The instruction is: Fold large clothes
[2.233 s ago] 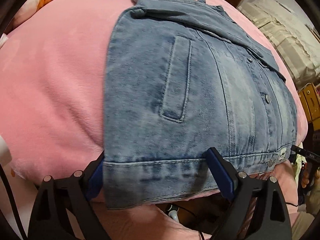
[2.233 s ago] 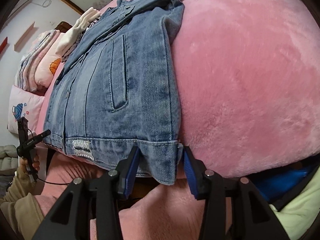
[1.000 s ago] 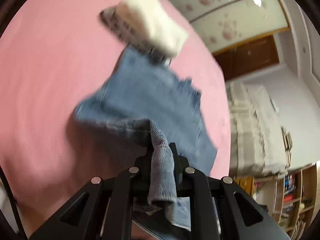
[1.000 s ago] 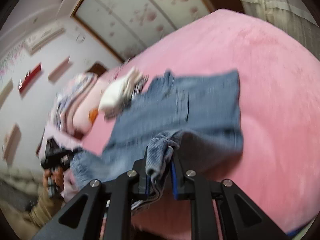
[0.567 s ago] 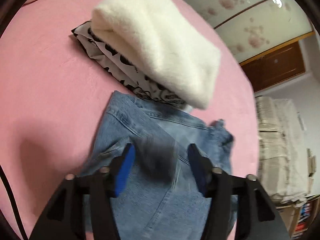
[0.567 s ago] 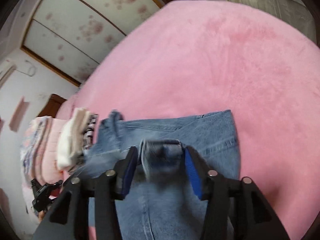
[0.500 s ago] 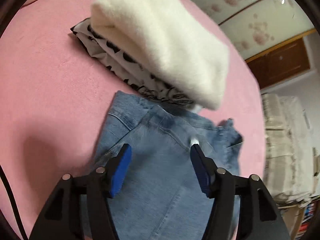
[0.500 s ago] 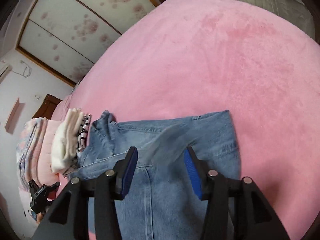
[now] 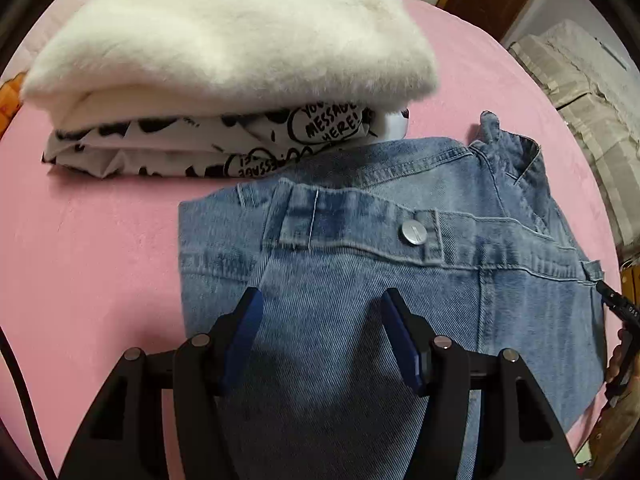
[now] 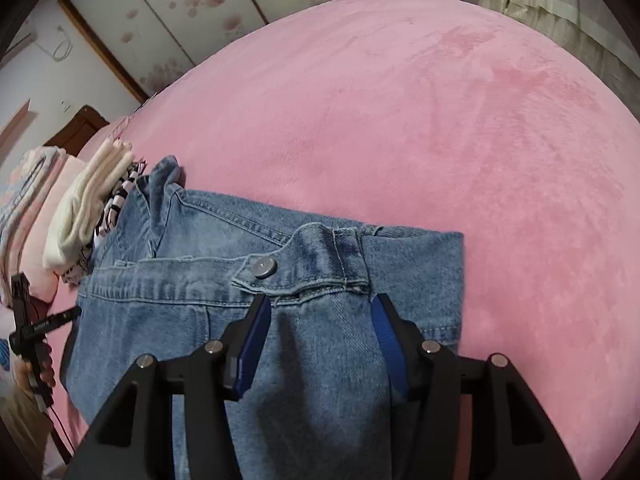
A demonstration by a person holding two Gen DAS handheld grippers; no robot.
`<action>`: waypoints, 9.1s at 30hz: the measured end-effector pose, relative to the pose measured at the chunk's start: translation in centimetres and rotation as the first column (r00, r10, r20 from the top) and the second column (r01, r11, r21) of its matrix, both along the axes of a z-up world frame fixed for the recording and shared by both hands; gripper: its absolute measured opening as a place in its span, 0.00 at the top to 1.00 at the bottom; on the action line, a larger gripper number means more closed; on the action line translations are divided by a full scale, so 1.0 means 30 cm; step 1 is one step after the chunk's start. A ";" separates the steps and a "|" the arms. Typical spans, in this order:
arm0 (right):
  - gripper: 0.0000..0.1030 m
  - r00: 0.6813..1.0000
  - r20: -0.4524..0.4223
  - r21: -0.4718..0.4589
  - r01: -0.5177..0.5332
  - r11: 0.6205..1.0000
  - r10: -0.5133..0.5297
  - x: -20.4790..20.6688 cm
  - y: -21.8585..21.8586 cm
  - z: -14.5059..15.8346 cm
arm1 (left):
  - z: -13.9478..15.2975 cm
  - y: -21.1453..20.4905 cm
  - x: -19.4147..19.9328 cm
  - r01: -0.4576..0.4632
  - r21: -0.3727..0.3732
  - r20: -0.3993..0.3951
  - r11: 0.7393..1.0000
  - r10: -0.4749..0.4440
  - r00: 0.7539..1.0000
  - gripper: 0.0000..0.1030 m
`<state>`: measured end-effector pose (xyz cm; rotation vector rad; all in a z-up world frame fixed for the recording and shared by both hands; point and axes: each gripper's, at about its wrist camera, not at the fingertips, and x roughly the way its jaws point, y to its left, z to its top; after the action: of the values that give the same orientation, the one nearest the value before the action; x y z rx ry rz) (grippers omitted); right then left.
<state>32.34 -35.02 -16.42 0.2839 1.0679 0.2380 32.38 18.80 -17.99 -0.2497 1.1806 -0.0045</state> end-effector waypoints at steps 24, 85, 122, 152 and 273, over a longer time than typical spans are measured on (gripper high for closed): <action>0.83 0.995 0.074 -0.096 -0.053 0.994 0.060 -0.001 0.052 -0.015 | -0.018 0.039 0.026 -0.032 -0.062 0.098 0.998 0.038 0.994 0.76; 0.58 0.962 0.200 -0.291 0.240 0.926 -0.186 -0.436 0.170 -0.036 | 0.019 -0.277 -0.475 -0.325 0.114 0.315 0.939 0.276 0.908 0.33; 0.58 0.958 0.254 -0.192 0.187 0.963 -0.136 -0.628 0.367 0.312 | 0.328 -0.289 -0.713 -0.230 0.006 0.239 0.973 0.222 0.945 0.29; 0.58 0.964 0.242 -0.192 -0.064 0.979 0.111 -0.603 0.774 0.152 | -0.085 -0.074 -0.649 -0.299 -0.527 0.238 0.796 0.476 0.847 0.29; 0.51 0.990 0.111 -0.029 0.084 0.996 -0.081 -0.301 -0.069 0.213 | 0.240 -0.796 -0.165 0.252 -0.114 0.149 0.961 -0.234 0.961 0.20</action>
<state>23.30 -37.08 -10.02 0.2811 0.9480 0.1597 27.43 -5.07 -10.78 -0.2150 1.0719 -0.3125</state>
